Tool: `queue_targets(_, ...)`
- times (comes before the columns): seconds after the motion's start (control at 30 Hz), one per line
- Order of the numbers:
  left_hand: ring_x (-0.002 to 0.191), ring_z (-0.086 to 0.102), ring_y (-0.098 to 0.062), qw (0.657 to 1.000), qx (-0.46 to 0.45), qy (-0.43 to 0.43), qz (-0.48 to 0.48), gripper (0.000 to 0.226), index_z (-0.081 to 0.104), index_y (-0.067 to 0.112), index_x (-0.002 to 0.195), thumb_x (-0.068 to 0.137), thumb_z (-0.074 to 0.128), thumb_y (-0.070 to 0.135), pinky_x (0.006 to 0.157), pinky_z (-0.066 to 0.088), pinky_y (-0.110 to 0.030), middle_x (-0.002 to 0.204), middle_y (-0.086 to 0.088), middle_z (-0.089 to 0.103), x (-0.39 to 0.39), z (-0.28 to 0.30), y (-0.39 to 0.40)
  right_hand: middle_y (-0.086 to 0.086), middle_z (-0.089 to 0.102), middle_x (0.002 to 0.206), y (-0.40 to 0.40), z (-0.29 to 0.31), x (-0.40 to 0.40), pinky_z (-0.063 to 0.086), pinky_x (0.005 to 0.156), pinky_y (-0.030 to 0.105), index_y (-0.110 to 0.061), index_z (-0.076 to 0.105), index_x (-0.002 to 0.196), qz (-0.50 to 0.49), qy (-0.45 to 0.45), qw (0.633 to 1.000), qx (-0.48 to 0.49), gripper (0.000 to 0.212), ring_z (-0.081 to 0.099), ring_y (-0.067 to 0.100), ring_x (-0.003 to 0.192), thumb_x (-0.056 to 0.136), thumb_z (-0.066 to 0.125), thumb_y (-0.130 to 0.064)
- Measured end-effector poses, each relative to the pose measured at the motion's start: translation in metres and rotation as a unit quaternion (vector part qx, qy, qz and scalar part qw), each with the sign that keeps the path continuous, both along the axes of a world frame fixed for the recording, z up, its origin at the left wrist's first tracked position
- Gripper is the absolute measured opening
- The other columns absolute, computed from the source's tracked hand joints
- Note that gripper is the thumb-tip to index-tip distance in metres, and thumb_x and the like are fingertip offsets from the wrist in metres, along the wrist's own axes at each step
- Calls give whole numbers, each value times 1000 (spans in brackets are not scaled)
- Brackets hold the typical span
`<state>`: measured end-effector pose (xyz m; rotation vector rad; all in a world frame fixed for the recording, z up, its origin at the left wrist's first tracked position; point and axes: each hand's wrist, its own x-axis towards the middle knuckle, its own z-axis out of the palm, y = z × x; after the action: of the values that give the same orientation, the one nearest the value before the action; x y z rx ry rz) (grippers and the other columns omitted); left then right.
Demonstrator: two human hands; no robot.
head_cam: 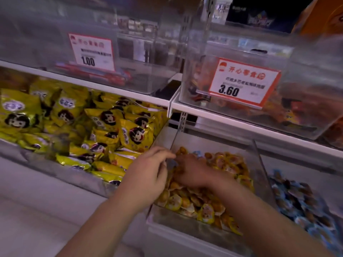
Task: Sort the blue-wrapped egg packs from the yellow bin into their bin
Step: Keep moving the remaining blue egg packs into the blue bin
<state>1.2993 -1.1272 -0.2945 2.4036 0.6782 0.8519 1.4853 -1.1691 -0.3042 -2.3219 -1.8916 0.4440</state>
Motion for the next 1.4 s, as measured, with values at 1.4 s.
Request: queue_targets(1.4, 95, 69, -6, 937, -317, -141, 38, 25, 71, 31, 103, 89, 71, 11, 81, 54, -24, 97, 11, 74, 88, -13, -48, 12, 76, 102, -109, 21, 29, 55, 90, 42, -8, 67, 121, -303, 564, 731, 237, 38, 70, 30, 96, 89, 55, 8)
